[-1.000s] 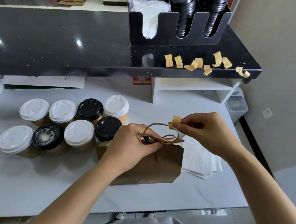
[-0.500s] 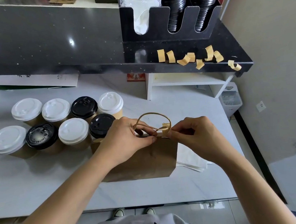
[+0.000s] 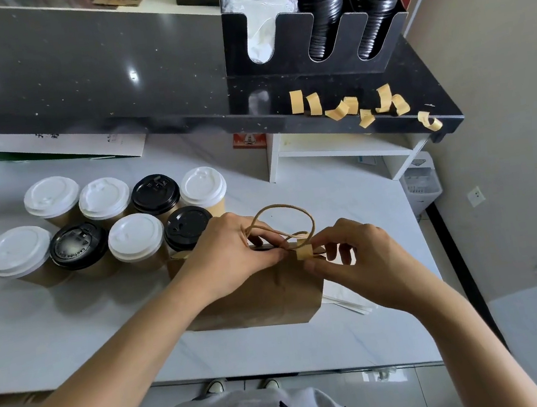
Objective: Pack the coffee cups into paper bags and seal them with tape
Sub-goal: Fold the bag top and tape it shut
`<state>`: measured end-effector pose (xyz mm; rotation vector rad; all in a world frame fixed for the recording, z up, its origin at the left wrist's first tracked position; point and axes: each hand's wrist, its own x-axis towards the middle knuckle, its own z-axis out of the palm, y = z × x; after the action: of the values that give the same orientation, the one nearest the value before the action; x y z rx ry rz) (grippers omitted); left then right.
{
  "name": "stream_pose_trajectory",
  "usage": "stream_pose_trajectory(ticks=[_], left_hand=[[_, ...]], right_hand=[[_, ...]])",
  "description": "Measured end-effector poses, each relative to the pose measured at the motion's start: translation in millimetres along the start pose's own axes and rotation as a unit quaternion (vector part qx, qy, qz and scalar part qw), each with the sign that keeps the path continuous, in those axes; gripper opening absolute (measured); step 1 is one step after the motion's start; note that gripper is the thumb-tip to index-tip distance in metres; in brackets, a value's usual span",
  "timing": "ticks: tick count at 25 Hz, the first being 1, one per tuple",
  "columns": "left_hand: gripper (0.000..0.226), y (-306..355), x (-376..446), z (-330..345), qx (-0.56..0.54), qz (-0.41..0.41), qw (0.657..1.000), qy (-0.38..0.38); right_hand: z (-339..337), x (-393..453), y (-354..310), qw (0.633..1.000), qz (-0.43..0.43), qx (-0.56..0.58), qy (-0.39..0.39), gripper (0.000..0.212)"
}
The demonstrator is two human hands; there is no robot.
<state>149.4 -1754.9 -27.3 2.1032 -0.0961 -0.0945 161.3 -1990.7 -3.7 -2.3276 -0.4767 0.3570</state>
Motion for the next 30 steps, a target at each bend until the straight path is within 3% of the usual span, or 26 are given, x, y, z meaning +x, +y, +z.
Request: stream_pose_trajectory(ticks=[6,12,15,30], left_hand=[[0.013,1,-1,0,0.006,0.001,1.0,0.001],[0.015,0,-2,1,0.003,0.004,1.0,0.003],[0.015,-1,-2,1,0.008,0.001,1.0,0.004],[0.015,-1,-2,2,0.003,0.01,1.0,-0.003]], right_hand=[[-19,-1,7,0.996,-0.012,-0.039,-0.085,0.031],[-7,18,3,0.997,0.021,0.063,0.049,0.016],[3,18,2,0.993,0.029,0.084,0.072,0.014],[29,3,26,0.982,-0.095,-0.05,0.157,0.02]])
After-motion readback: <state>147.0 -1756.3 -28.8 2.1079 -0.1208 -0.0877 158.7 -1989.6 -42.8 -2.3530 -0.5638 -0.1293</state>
